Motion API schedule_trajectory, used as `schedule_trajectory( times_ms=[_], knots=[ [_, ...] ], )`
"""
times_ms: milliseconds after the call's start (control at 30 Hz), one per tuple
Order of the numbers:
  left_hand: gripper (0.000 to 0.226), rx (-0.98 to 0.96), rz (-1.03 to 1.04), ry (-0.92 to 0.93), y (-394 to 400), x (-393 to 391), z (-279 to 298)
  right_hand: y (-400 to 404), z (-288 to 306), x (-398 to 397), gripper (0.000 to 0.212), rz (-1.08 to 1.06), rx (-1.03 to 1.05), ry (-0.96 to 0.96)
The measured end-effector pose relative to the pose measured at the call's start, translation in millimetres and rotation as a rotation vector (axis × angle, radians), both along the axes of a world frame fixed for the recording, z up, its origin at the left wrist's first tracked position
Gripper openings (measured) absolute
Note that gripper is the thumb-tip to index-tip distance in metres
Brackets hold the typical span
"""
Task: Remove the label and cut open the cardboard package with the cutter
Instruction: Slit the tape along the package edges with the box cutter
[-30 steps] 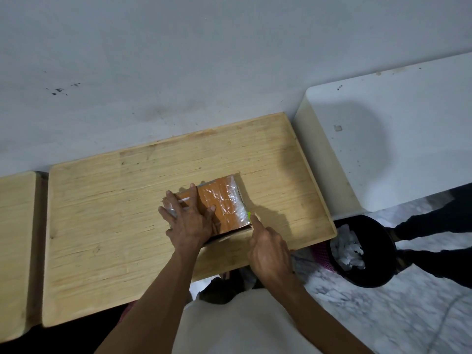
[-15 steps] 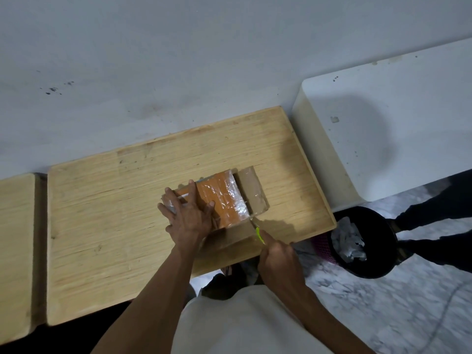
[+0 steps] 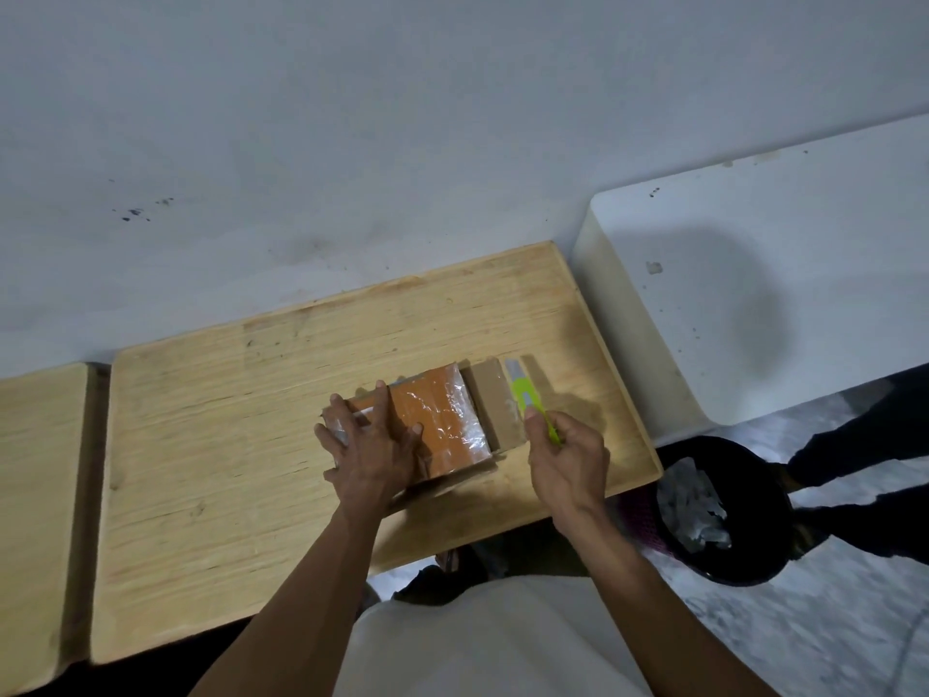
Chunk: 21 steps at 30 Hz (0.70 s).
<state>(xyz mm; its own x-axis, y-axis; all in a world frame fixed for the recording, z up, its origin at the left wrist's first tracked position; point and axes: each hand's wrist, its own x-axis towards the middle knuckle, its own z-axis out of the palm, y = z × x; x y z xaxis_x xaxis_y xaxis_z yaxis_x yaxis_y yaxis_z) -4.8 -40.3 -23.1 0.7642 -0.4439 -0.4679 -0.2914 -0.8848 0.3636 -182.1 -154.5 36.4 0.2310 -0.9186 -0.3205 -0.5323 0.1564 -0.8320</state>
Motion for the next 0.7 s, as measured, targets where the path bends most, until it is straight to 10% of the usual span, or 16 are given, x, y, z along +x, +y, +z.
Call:
schedule_trajectory(
  times_ms=[167, 467, 700],
  knots=[
    [0.076, 0.001, 0.001, -0.001, 1, 0, 0, -8, -6, -8, 0.019, 0.152, -0.032, 0.063],
    [0.077, 0.024, 0.018, 0.036, 1, 5, -3, -46, -19, -10, 0.059, 0.425, 0.021, -0.03],
    [0.083, 0.055, 0.002, 0.043, 1, 12, -8, -84, -65, 20, 0.035, 0.263, -0.124, 0.179]
  ],
)
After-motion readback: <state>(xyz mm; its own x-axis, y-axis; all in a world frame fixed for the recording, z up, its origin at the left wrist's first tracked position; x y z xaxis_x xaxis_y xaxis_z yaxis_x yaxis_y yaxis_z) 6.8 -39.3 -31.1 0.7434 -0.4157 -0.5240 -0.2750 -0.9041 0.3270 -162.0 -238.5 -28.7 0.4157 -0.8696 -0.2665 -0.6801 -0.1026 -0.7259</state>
